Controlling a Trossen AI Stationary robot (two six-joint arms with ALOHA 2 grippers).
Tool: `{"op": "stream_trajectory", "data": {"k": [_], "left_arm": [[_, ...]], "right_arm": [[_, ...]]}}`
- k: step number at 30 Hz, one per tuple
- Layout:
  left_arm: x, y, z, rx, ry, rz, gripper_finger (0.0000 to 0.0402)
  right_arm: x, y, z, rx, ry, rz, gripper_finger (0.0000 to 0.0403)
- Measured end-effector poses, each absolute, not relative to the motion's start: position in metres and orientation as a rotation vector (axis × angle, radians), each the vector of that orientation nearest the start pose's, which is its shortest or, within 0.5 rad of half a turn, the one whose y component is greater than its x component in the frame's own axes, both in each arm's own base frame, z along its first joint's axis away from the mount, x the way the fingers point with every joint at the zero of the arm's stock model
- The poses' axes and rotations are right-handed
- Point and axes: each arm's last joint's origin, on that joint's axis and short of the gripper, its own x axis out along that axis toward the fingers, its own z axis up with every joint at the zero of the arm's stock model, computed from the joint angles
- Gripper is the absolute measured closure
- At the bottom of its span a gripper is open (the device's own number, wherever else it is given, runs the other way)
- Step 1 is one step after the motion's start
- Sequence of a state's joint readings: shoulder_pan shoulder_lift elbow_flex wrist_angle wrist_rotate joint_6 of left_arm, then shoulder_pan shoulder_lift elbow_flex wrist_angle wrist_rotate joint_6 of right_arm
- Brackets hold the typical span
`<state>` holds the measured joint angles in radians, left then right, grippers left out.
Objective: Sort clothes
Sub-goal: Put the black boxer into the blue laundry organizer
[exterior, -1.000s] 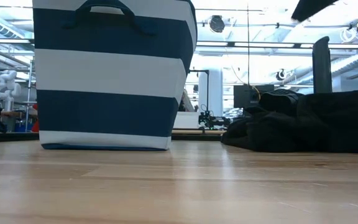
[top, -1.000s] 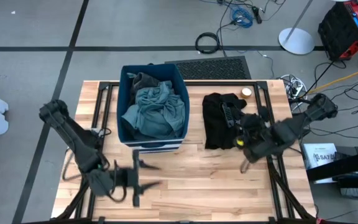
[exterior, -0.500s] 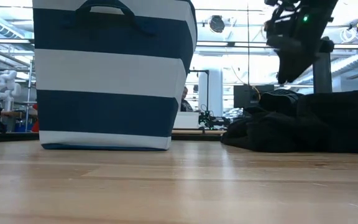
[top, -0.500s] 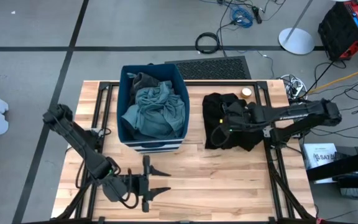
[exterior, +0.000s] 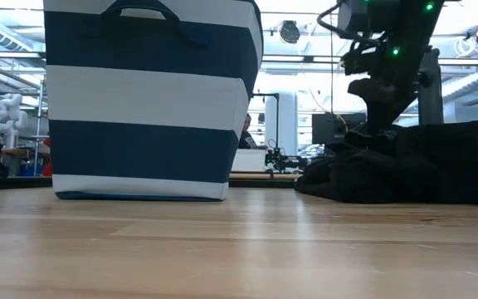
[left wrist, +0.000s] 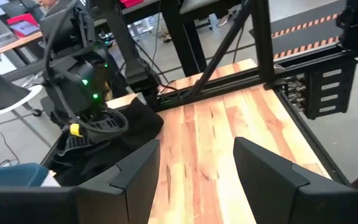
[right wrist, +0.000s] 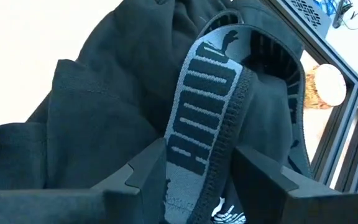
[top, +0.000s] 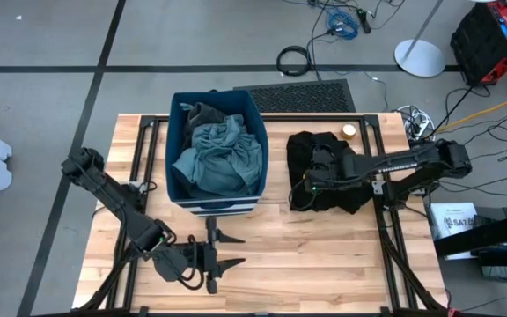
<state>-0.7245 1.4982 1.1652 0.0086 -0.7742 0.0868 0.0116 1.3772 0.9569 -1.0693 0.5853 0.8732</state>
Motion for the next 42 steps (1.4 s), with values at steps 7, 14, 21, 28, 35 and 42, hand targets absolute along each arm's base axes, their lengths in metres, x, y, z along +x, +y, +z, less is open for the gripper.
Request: {"op": "stream_trajectory", "data": {"k": [7, 14, 21, 28, 35, 42], "left_arm": [[0.267, -0.204, 0.314, 0.311, 0.248, 0.051, 0.0187], [0.268, -0.203, 0.313, 0.320, 0.260, 0.054, 0.0187], [0.267, -0.203, 0.313, 0.320, 0.265, 0.037, 0.0187], [0.267, -0.203, 0.311, 0.333, 0.281, 0.035, 0.0187], [0.267, -0.202, 0.311, 0.327, 0.277, 0.037, 0.0187], [0.268, -0.202, 0.311, 0.312, 0.277, 0.040, 0.0187]], "right_arm": [[0.233, -0.013, 0.248, 0.281, 1.082, -1.010, 0.0243], [0.238, -0.016, 0.266, 0.251, 1.015, -1.027, 0.0243], [0.232, -0.028, 0.250, 0.297, 1.032, -1.100, 0.0243], [0.239, -0.015, 0.248, 0.206, 0.918, -1.083, 0.0243], [0.246, -0.009, 0.239, 0.166, 0.950, -1.070, 0.0243], [0.254, -0.011, 0.204, -0.070, 1.129, -1.172, 0.0243]]}}
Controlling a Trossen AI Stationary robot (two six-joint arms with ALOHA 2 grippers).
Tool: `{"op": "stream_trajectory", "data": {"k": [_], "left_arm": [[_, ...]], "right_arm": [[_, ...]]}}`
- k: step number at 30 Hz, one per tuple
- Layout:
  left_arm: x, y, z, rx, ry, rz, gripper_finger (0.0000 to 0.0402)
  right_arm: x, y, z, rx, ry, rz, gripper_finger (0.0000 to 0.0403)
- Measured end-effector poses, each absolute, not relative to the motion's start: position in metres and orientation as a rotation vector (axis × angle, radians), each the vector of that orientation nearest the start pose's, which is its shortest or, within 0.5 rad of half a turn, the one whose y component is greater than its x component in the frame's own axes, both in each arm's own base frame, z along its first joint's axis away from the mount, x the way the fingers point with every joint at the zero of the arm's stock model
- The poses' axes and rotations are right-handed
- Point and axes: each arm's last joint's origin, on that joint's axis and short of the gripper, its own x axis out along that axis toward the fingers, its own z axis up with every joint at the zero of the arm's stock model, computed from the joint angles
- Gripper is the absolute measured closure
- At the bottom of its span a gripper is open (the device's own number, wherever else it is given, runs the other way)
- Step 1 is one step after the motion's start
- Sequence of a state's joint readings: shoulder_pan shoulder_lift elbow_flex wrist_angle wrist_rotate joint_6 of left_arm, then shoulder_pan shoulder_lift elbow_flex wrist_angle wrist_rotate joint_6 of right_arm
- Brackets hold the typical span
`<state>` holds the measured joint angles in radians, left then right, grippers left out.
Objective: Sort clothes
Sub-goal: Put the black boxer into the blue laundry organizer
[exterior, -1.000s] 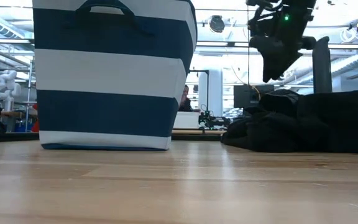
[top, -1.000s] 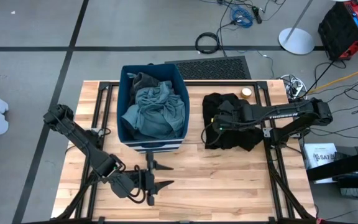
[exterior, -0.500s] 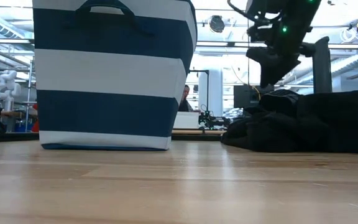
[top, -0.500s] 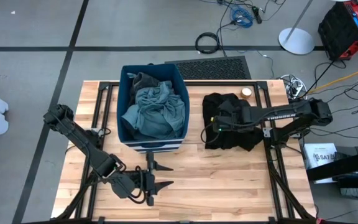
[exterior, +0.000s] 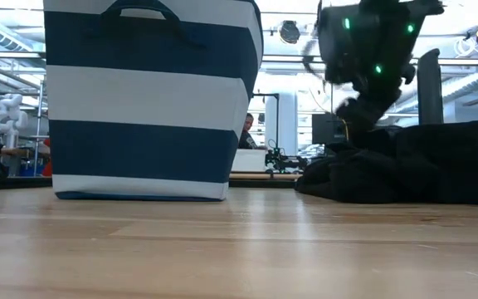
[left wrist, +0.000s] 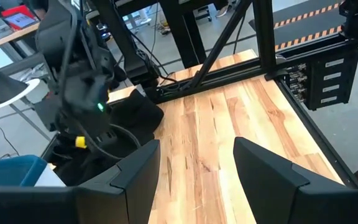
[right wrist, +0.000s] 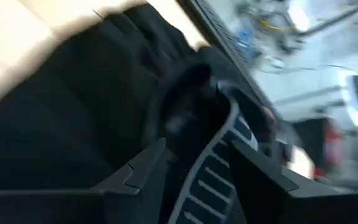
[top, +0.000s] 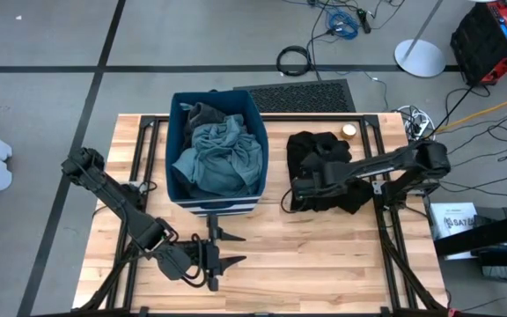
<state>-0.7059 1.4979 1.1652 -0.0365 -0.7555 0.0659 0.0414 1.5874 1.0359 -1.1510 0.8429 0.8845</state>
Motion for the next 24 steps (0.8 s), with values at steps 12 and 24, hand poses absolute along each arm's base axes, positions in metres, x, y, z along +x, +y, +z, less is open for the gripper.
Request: {"op": "stream_trajectory", "data": {"k": [12, 24], "left_arm": [[0.267, -0.201, 0.309, 0.324, 0.298, 0.040, 0.0187], [0.269, -0.198, 0.309, 0.320, 0.298, 0.051, 0.0187]], "right_arm": [[0.234, -0.004, 0.192, -0.224, 1.313, -1.368, 0.0243], [0.235, 0.002, 0.197, -0.033, 1.407, -1.220, 0.0396]]}}
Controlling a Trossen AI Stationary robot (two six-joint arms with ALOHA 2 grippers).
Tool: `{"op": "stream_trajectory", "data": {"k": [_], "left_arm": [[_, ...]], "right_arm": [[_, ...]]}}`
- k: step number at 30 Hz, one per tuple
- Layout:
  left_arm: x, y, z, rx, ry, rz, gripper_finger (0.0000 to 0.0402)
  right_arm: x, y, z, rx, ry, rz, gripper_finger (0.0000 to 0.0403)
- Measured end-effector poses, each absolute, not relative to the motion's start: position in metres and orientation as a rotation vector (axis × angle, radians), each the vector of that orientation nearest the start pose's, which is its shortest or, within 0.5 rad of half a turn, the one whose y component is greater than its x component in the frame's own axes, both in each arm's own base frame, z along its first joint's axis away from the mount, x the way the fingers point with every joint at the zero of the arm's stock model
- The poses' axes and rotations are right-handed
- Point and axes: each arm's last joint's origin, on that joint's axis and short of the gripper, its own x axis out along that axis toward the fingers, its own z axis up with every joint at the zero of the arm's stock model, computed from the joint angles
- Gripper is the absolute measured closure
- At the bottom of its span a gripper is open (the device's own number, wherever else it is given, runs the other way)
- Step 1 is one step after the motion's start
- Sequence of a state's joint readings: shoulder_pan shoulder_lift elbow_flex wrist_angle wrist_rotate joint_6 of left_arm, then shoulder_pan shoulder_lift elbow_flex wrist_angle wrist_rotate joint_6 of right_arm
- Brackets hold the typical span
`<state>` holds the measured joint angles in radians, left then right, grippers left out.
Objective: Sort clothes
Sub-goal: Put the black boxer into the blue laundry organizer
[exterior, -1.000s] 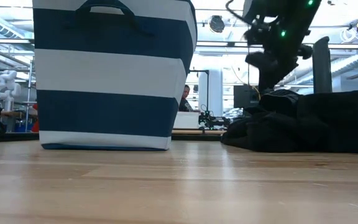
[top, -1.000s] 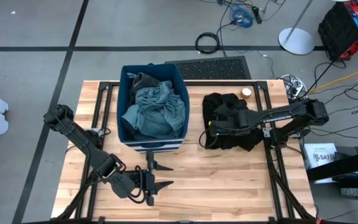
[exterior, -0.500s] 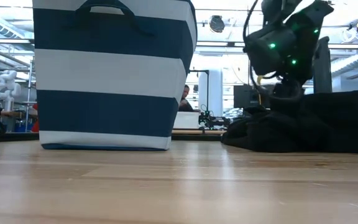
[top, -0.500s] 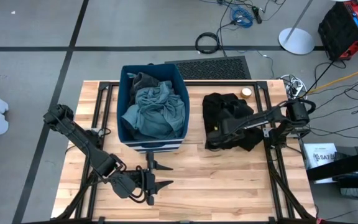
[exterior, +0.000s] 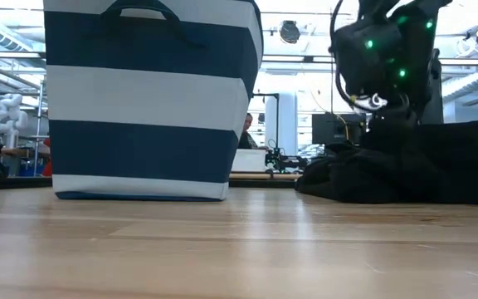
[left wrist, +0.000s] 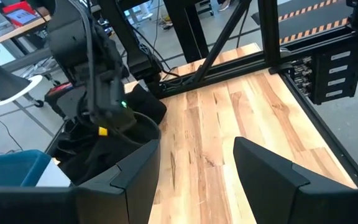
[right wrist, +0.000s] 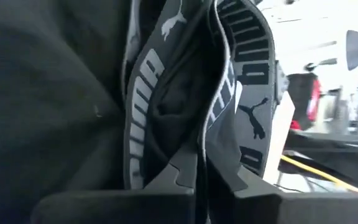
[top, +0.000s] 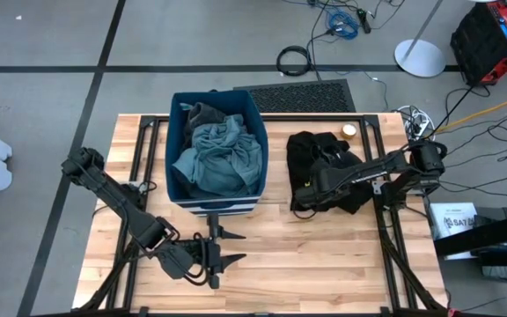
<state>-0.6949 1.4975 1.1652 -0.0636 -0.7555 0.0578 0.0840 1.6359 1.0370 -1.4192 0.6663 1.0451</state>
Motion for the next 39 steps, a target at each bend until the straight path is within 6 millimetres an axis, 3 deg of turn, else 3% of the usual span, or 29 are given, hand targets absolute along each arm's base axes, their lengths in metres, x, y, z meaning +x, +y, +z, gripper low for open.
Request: {"op": "stream_trajectory", "data": {"k": [3, 13, 21, 29, 39], "left_arm": [[0.269, -0.199, 0.310, 0.315, 0.293, 0.050, 0.0187], [0.272, -0.201, 0.318, 0.250, 0.220, 0.029, 0.0187], [0.274, -0.204, 0.328, 0.176, 0.131, -0.014, 0.0187], [0.280, -0.198, 0.343, 0.166, 0.006, 0.009, 0.0187], [0.291, -0.181, 0.363, 0.105, -0.181, -0.049, 0.0187]], "right_arm": [[0.234, 0.008, 0.214, 0.005, 1.369, -1.177, 0.0401], [0.218, 0.059, 0.336, 0.145, 0.917, -0.885, 0.0402], [0.198, 0.080, 0.405, 0.190, 0.738, -0.643, 0.0403], [0.196, 0.100, 0.449, 0.176, 0.518, -0.443, 0.0403], [0.212, 0.120, 0.485, 0.130, 0.240, -0.250, 0.0403]]}}
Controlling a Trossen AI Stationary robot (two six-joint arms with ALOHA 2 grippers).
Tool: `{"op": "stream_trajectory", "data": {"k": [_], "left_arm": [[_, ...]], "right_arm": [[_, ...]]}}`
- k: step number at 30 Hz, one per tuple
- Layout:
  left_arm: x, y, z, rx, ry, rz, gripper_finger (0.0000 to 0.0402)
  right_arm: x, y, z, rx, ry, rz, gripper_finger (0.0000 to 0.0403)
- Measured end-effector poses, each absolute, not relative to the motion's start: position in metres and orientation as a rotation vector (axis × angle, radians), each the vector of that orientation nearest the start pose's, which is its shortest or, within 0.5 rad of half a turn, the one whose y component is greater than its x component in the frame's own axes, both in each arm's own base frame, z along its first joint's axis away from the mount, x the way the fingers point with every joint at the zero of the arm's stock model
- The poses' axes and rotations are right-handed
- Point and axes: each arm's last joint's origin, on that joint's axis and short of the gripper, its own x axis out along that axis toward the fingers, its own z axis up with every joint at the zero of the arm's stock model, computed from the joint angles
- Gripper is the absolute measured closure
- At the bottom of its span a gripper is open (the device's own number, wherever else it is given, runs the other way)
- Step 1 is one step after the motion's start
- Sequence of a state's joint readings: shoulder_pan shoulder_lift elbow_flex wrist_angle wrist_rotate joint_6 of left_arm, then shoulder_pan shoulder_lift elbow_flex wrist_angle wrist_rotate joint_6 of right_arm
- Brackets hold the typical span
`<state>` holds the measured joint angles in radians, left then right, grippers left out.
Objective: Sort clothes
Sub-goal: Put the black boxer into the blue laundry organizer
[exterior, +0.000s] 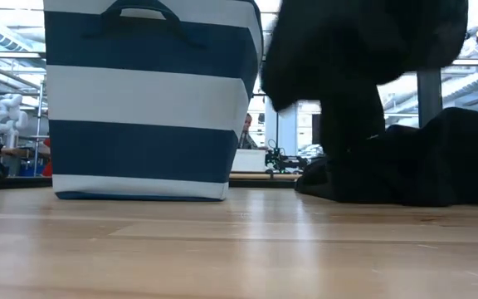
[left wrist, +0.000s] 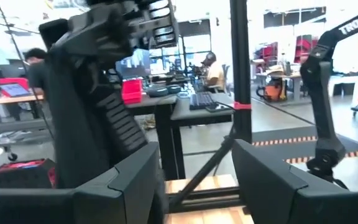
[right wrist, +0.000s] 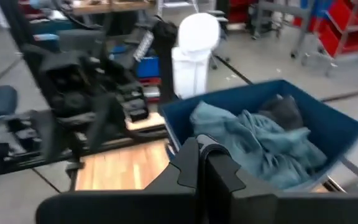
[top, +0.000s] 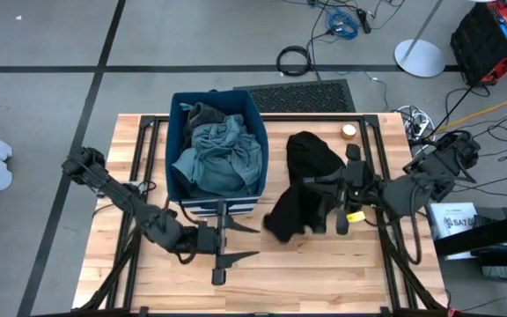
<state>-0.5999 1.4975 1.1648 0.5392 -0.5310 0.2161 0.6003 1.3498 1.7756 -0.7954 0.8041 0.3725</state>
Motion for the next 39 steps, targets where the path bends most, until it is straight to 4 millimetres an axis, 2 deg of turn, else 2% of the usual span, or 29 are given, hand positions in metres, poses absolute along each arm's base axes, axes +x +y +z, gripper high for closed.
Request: {"op": "stream_trajectory", "data": {"k": [6, 12, 25, 31, 39], "left_arm": [[0.295, -0.172, 0.368, 0.078, -0.234, -0.014, 0.0187], [0.302, -0.161, 0.378, 0.069, -0.257, -0.001, 0.0187], [0.310, -0.150, 0.369, 0.069, -0.168, 0.027, 0.0187], [0.317, -0.149, 0.358, 0.046, -0.119, 0.036, 0.0187], [0.321, -0.148, 0.355, 0.054, -0.107, 0.014, 0.0187]], "right_arm": [[0.219, 0.128, 0.486, 0.133, 0.246, -0.088, 0.0403], [0.233, 0.138, 0.475, 0.113, 0.291, -0.090, 0.0403], [0.270, 0.160, 0.443, 0.088, 0.393, -0.062, 0.0403], [0.274, 0.162, 0.446, 0.074, 0.356, -0.044, 0.0403], [0.277, 0.160, 0.449, 0.072, 0.324, -0.038, 0.0403]]}}
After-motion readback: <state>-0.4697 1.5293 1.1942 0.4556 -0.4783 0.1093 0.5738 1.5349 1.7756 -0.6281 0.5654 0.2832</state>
